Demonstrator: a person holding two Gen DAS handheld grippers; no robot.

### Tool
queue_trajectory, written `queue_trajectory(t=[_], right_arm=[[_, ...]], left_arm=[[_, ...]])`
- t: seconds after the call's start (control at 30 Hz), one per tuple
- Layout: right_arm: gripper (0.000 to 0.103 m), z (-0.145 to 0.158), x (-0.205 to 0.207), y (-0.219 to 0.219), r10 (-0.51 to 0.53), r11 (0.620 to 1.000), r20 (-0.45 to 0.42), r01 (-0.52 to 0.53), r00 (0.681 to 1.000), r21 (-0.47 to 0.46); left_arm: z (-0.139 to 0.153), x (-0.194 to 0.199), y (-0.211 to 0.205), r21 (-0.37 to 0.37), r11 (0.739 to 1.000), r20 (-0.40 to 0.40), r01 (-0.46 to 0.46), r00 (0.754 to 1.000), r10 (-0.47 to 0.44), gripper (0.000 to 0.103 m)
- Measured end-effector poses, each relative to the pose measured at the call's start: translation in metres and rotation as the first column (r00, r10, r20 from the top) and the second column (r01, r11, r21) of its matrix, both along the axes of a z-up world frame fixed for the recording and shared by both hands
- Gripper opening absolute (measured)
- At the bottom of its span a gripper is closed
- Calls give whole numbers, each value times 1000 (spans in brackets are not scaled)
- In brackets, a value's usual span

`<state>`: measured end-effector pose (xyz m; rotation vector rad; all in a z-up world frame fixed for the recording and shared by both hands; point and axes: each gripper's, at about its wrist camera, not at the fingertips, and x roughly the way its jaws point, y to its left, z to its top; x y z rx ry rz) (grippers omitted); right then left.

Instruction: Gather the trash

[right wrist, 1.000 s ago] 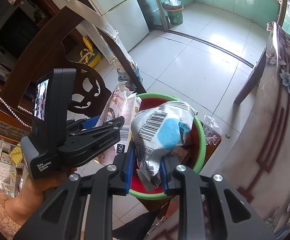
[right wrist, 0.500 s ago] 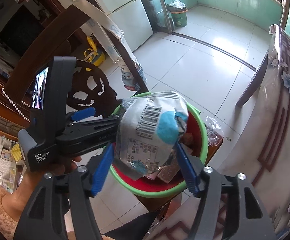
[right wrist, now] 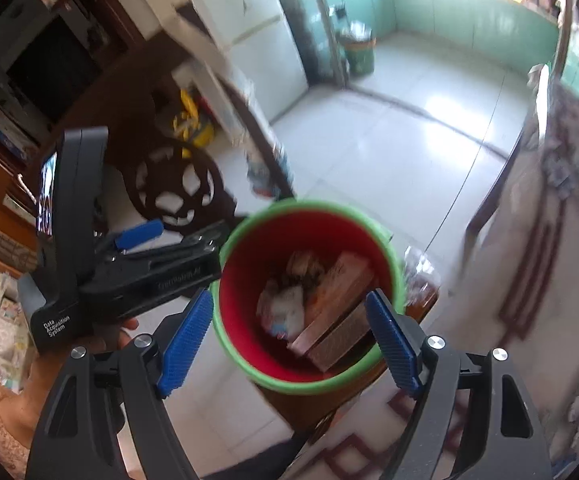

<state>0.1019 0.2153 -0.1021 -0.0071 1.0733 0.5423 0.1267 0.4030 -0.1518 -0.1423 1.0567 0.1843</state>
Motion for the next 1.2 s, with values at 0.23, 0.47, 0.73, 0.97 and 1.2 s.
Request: queue_trajectory(t=[0.23,0.47,0.73,0.97,1.2], right_arm=[[96,46,-27,-79,-172,982,237,187,956,-41],[96,111,-90,-180,-355,916,590,395,725,66],[96,130,-129,-271,-392,885,639,462,662,64],[96,129,-147,-322,-446,849,606,525,659,55],[96,129,-164,-354,-482,829,591,556,647,68]], left_arm=[[52,-13,-52,-13,999,143,42,989,-40,98],[113,-45,-133,-68,988,369,136,924,-102,98],[175,-111,-237,-7,991,665,135,740,-96,98],[190,-127,-292,6,989,615,147,779,-120,98],[183,-137,-313,66,995,585,75,805,-99,98]])
